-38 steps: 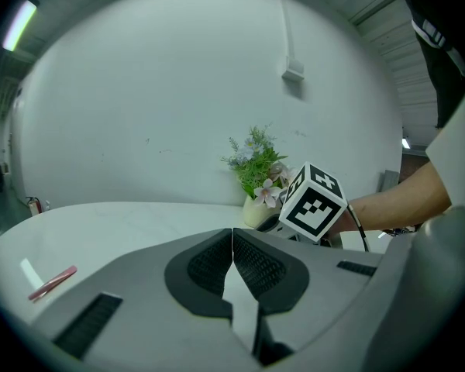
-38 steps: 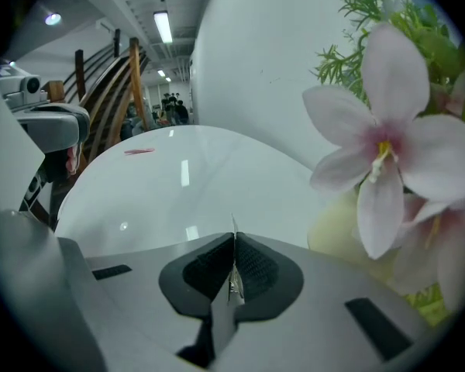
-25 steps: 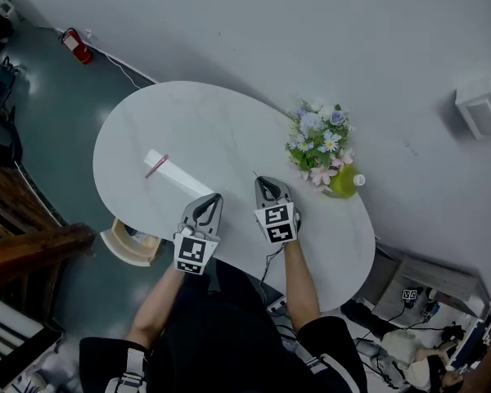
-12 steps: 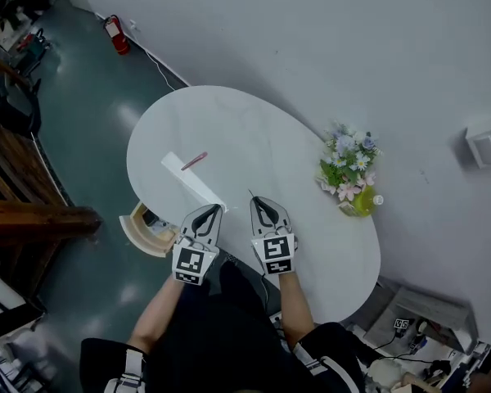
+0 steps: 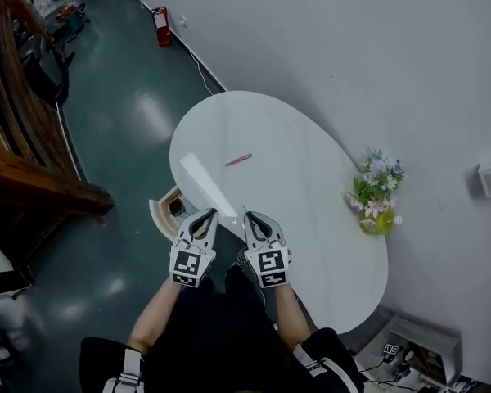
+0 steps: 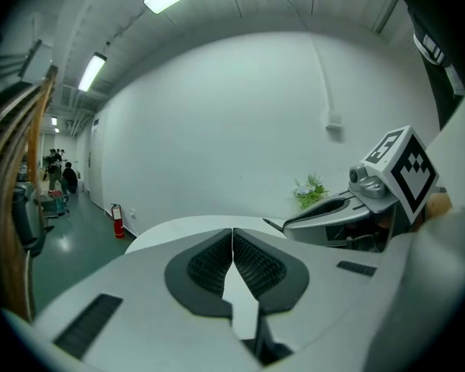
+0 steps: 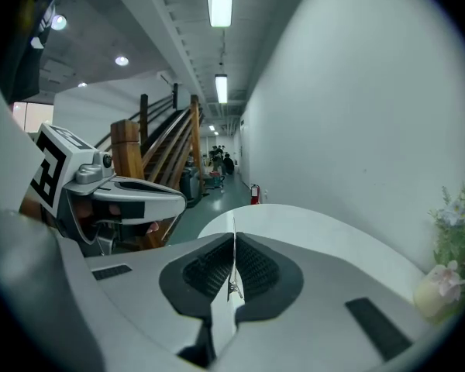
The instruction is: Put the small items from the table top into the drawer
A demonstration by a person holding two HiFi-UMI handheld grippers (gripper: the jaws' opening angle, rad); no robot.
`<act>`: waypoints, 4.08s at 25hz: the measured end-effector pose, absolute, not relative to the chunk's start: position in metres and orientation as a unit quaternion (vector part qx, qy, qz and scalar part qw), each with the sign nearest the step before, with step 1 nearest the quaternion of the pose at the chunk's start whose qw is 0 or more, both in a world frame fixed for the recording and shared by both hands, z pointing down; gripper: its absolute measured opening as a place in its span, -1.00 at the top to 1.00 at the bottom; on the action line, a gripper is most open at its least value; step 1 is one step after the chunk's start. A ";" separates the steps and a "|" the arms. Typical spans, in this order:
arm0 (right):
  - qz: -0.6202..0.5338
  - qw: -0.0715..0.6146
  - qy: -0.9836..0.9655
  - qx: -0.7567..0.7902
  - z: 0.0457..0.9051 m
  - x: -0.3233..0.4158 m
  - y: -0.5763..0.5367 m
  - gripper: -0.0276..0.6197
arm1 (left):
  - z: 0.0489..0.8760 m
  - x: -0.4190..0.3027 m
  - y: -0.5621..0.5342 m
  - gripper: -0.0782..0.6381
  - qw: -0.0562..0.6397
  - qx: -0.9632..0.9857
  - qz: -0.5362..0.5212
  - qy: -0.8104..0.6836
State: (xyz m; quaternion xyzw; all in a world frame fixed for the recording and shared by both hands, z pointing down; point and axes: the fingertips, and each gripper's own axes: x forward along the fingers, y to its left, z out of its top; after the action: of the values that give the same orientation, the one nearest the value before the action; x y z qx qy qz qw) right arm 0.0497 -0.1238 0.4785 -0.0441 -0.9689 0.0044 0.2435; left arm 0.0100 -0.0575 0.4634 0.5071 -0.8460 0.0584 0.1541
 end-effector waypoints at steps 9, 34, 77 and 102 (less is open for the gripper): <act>-0.002 0.235 -0.966 -0.104 0.472 0.024 -0.012 0.81 | 0.461 -0.011 0.050 0.73 0.164 0.460 0.049 -0.872; -0.027 0.272 -0.953 -0.134 0.522 -0.022 0.112 0.81 | 0.492 -0.045 0.193 0.73 0.179 0.416 0.023 -0.891; -0.057 0.484 -0.843 -0.226 0.852 -0.129 0.131 0.81 | 0.669 -0.094 0.222 0.73 0.283 0.331 -0.016 -0.900; -0.052 0.466 -0.854 -0.224 0.821 -0.125 0.138 0.59 | 0.645 -0.087 0.228 0.73 0.272 0.334 -0.003 -0.902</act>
State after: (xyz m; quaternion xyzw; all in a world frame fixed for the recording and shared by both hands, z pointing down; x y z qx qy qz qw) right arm -0.1255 0.1376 0.8213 -0.2239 -0.8544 -0.0517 0.4660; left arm -0.0867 0.2282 0.6445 0.3339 -0.9024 -0.0035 0.2725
